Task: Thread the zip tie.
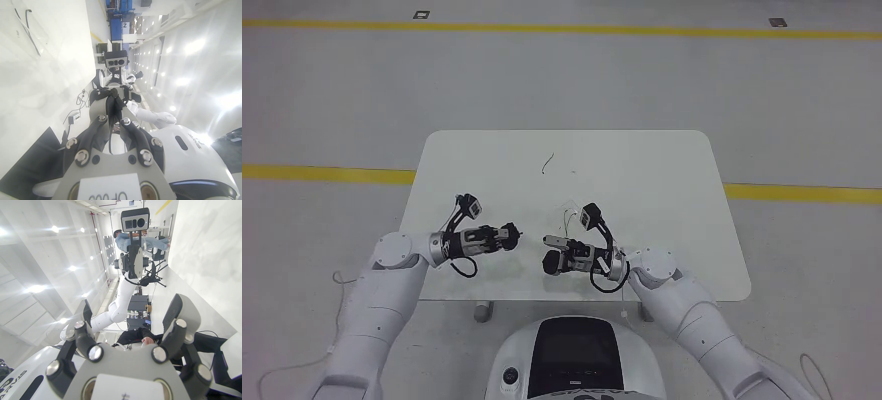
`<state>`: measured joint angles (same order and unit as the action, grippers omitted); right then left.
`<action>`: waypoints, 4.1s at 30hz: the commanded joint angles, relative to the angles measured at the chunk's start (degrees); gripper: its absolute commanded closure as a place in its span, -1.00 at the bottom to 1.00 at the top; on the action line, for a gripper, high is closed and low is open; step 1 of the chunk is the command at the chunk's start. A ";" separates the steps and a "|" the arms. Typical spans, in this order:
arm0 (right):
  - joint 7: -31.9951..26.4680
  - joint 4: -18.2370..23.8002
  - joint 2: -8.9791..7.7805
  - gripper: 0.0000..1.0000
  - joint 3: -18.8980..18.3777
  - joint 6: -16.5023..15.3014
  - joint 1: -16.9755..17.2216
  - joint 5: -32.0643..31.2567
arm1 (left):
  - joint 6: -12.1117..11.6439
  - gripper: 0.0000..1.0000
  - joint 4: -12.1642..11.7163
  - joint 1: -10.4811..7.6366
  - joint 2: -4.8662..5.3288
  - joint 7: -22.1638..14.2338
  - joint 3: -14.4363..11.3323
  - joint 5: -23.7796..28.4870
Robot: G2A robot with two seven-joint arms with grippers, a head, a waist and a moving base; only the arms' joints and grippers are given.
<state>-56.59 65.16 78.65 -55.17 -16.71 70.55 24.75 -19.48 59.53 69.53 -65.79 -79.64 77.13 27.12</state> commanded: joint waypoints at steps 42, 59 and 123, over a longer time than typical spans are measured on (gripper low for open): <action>0.00 0.00 0.00 -1.00 0.00 0.00 0.00 0.00 | 0.00 1.00 2.74 0.51 0.47 0.90 0.02 -0.86; 18.90 19.07 -2.38 -1.00 -0.49 19.47 2.66 -28.60 | 0.00 1.00 2.74 0.51 0.47 0.90 0.02 -0.86; 11.06 -7.11 12.23 -1.00 5.21 36.19 -21.78 -72.41 | 0.00 1.00 2.74 0.51 0.47 0.90 0.02 -0.86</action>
<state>-43.94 60.55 89.66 -49.30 19.48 49.76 -45.75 -19.48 62.28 70.04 -65.33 -78.74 77.16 26.26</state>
